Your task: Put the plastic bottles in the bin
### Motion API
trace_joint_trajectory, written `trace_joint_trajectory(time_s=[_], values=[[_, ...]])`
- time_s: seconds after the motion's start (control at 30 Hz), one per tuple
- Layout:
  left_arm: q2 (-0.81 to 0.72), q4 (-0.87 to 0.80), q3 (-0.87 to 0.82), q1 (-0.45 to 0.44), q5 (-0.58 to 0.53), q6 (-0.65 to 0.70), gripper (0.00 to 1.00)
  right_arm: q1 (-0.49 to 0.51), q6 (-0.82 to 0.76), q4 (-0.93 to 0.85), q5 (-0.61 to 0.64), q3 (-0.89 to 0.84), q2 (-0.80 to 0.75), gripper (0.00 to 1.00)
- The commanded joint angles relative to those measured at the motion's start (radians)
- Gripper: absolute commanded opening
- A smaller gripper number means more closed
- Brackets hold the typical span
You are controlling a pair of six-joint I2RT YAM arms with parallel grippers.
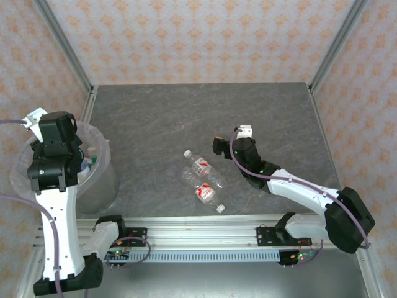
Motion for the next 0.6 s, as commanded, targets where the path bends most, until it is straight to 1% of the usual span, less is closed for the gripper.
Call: trace_joint_trajectory(time_s=[0.0, 0.07, 0.17, 0.3, 0.4, 0.57], values=[[0.033, -0.072, -0.038, 0.095, 0.231, -0.020, 0.52, -0.009, 0.016, -0.028, 0.043, -0.027, -0.046, 0.99], [0.041, -0.075, -0.062, 0.129, 0.288, -0.028, 0.56, -0.009, 0.020, -0.030, 0.047, -0.035, -0.054, 0.99], [0.033, -0.057, -0.090, 0.139, 0.311, -0.047, 0.75, -0.011, 0.029, -0.031, 0.051, -0.041, -0.058, 0.99], [0.046, -0.066, -0.063, 0.140, 0.388, -0.050, 0.90, -0.011, 0.029, -0.026, 0.055, -0.039, -0.056, 0.99], [0.038, -0.062, -0.041, 0.141, 0.421, -0.056, 0.96, -0.013, 0.029, -0.023, 0.057, -0.038, -0.054, 0.99], [0.012, -0.039, -0.025, 0.140, 0.489, -0.072, 1.00, -0.014, 0.046, -0.023, 0.066, -0.042, -0.054, 0.99]])
